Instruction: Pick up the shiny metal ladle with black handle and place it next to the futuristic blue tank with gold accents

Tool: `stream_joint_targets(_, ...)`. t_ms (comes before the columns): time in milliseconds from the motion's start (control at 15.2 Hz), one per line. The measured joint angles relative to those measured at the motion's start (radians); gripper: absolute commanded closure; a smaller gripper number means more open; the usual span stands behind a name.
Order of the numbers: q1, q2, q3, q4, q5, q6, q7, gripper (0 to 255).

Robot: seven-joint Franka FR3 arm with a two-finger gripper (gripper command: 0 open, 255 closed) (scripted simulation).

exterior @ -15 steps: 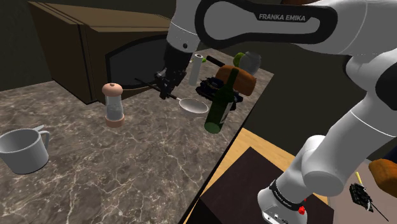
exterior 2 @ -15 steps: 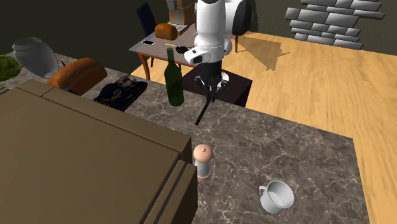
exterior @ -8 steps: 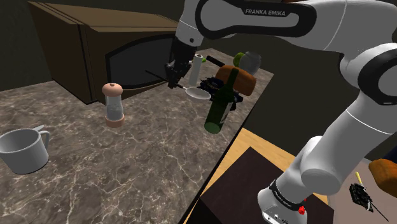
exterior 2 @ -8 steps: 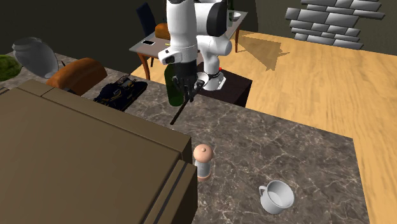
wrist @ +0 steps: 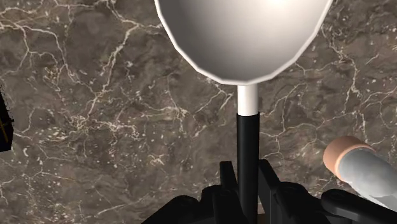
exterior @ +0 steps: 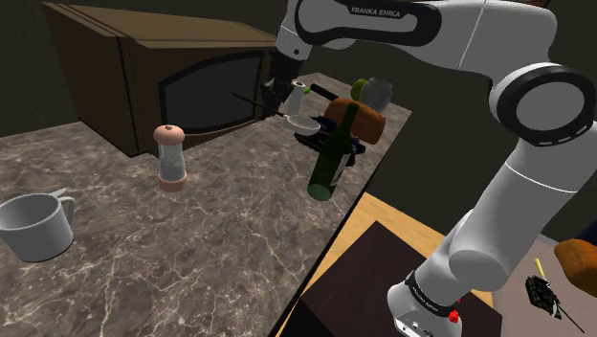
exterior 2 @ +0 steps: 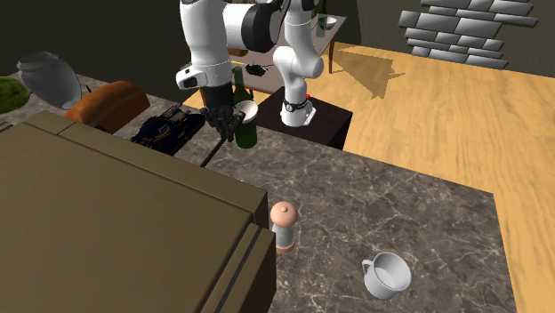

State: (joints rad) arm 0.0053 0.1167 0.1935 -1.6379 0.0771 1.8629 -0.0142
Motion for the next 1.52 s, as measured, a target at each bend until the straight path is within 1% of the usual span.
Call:
stream_joint_targets(198,-0.031,0.051,-0.024,0.072,0.000,-0.026,-0.054,255)
stream_joint_targets(528,-0.080,0.175,-0.058,0.247,-0.003,-0.087,-0.137,255)
stream_joint_targets(594,-0.087,0.192,-0.063,0.274,-0.003,-0.098,-0.149,255)
stream_joint_targets(660,-0.092,0.201,-0.066,0.279,-0.003,-0.095,-0.156,255)
stream_joint_targets(858,-0.096,0.206,-0.068,0.254,-0.002,-0.066,-0.166,255)
stream_joint_targets(1518,-0.098,0.203,-0.068,0.115,0.002,0.069,-0.179,255)
